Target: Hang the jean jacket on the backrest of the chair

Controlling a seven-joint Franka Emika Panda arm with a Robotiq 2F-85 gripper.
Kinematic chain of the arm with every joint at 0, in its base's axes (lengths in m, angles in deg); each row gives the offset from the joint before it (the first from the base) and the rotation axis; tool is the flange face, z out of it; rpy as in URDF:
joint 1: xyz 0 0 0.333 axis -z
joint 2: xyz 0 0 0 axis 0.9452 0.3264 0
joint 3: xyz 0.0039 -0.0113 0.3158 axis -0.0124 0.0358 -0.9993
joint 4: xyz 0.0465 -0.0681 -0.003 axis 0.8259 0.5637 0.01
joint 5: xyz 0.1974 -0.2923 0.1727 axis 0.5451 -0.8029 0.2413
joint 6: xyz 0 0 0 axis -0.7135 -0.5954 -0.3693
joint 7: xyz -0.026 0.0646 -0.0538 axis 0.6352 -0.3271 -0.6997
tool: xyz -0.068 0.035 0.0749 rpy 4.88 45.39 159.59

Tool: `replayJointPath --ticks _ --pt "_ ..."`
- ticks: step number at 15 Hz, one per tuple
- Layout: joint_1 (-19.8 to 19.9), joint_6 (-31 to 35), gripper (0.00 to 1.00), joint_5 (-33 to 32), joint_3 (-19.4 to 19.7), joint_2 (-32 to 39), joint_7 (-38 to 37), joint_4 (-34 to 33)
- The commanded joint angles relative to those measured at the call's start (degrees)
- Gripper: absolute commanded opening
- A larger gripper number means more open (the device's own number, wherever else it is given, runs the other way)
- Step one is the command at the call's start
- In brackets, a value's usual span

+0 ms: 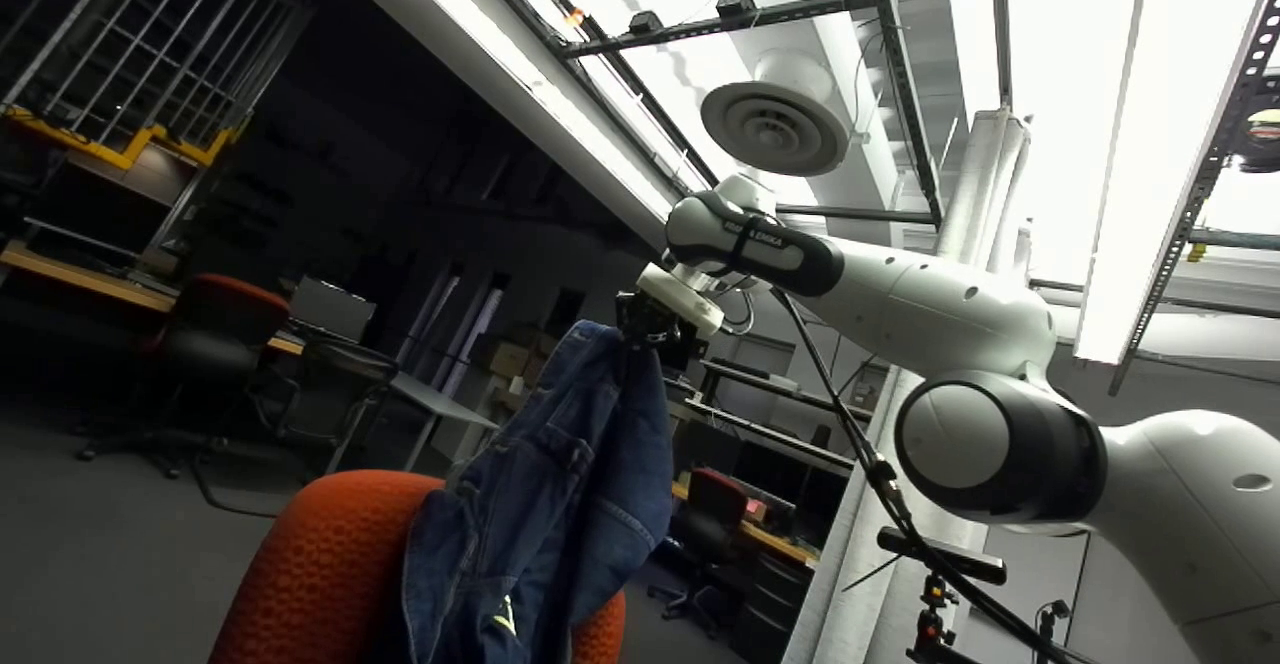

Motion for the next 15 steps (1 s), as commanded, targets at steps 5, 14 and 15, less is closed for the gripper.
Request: replayJointPath --ticks 5,14,15 --pt "0.5 -5.4 0.01 -1.4 0.9 2.1 0.2 -7.3" --pt "0.4 -4.7 0.36 -2.5 1.6 2.3 0.5 -7.6" --pt "0.4 0.1 0.45 -2.8 1.8 6.3 -0.3 -6.8"
